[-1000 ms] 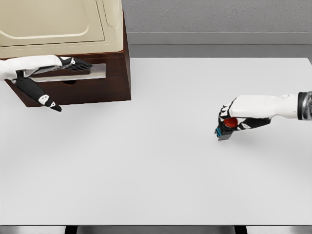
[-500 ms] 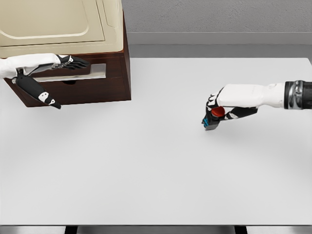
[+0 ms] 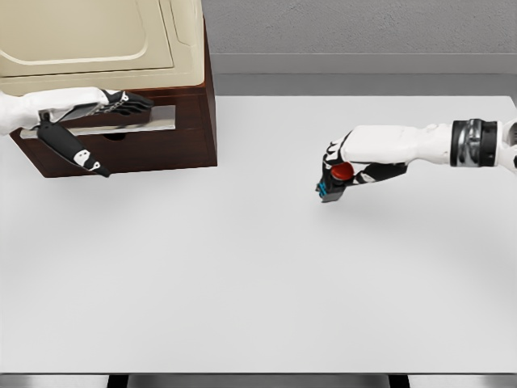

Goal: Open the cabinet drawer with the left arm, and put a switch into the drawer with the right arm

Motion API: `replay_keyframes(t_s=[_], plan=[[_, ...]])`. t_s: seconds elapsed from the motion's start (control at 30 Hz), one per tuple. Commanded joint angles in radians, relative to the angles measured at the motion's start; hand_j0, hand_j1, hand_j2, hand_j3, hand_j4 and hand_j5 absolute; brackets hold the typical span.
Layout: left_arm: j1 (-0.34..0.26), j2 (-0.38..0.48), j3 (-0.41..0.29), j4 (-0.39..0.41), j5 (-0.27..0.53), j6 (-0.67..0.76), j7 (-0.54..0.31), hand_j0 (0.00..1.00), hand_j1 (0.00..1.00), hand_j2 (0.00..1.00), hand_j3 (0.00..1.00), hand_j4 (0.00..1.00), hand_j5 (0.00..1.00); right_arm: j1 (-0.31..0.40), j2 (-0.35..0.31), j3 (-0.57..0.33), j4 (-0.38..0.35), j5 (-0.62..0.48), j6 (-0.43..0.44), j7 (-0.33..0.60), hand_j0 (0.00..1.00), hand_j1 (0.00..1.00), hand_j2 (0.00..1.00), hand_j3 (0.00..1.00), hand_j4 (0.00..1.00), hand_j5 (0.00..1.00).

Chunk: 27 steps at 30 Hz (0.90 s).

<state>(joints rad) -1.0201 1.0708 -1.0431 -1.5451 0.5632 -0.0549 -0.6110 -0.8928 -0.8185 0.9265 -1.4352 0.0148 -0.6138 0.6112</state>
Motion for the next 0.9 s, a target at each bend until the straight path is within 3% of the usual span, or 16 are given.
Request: replay_keyframes(t_s=[0.0,0.87], plan=[[0.000,-0.006,-0.003,0.002,0.003,0.001,0.000,1.00,1.00,1.00,1.00,1.00,1.00,-0.002,0.013,0.000,0.002,-0.007,0.003,0.000,0.44,0.44,0.44,0.44,0.44,0.44],[0.037,-0.022,0.006,0.020,-0.006,0.001,0.000,1.00,1.00,1.00,1.00,1.00,1.00,-0.112,0.130,0.066,0.142,-0.007,0.003,0.000,0.44,0.44,0.44,0.44,0.44,0.44]])
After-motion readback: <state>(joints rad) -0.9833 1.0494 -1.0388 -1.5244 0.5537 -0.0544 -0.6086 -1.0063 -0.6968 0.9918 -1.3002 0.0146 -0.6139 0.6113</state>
